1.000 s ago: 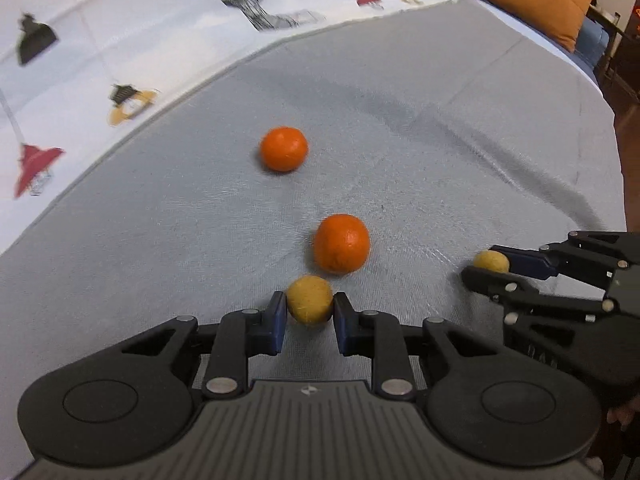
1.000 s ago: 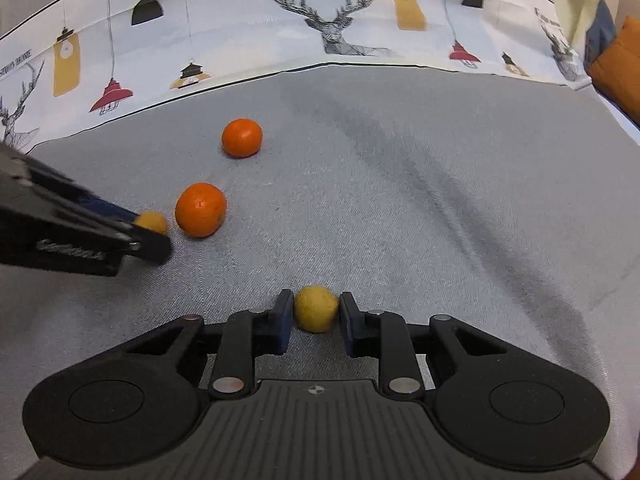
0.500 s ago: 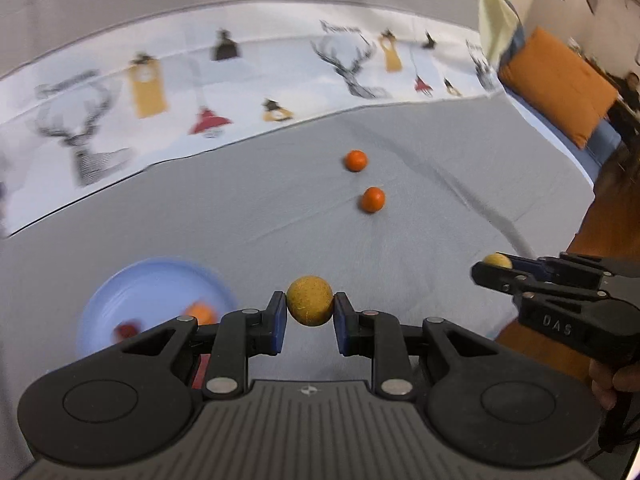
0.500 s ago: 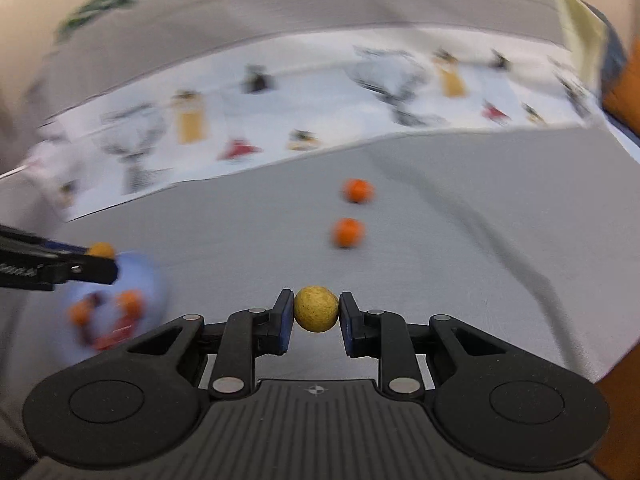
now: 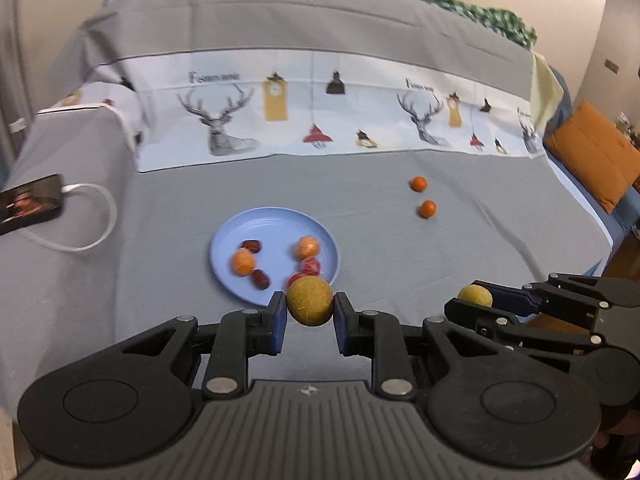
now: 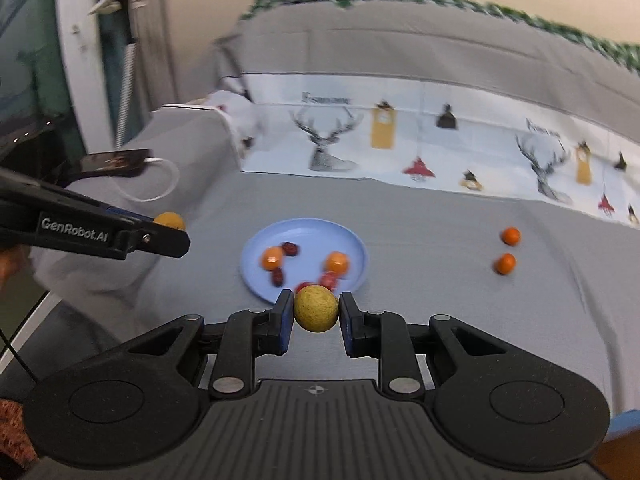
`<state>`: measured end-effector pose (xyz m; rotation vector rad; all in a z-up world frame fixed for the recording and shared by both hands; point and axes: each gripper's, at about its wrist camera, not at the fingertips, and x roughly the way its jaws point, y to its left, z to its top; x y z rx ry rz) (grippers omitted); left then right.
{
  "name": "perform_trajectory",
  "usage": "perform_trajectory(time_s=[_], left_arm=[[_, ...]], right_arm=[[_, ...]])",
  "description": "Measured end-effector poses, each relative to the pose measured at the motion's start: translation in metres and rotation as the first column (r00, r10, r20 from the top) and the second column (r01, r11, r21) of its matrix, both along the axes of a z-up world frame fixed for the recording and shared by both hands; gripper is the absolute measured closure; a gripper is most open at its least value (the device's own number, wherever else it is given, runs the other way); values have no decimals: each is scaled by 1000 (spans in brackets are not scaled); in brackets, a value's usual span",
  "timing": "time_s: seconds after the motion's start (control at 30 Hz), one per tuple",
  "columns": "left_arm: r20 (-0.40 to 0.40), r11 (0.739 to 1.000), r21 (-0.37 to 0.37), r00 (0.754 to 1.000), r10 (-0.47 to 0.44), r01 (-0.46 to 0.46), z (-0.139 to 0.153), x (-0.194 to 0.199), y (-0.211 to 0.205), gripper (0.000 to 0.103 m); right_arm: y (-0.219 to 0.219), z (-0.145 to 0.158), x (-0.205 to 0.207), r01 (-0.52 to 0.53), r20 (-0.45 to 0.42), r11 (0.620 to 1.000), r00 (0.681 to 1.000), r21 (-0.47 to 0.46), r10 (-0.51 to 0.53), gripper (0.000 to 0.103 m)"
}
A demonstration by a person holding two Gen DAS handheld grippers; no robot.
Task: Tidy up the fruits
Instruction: 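Grasp a yellow fruit with the right tool while the left tool grasps another yellow fruit, then carry both yellow fruits over the blue plate with both tools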
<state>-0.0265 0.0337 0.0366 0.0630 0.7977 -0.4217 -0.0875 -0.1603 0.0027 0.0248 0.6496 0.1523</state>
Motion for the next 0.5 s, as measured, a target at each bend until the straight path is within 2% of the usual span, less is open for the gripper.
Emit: perform_trajectory(time_s=[0.23, 0.5], left_arm=[[16, 999, -24, 999, 35, -34, 6, -26, 24, 76], [19, 997, -46, 998, 56, -55, 5, -30, 30, 76]], right_arm=[[34, 4, -28, -61, 35, 997, 997, -57, 63, 78], [43, 8, -30, -90, 53, 992, 994, -90, 95, 78]])
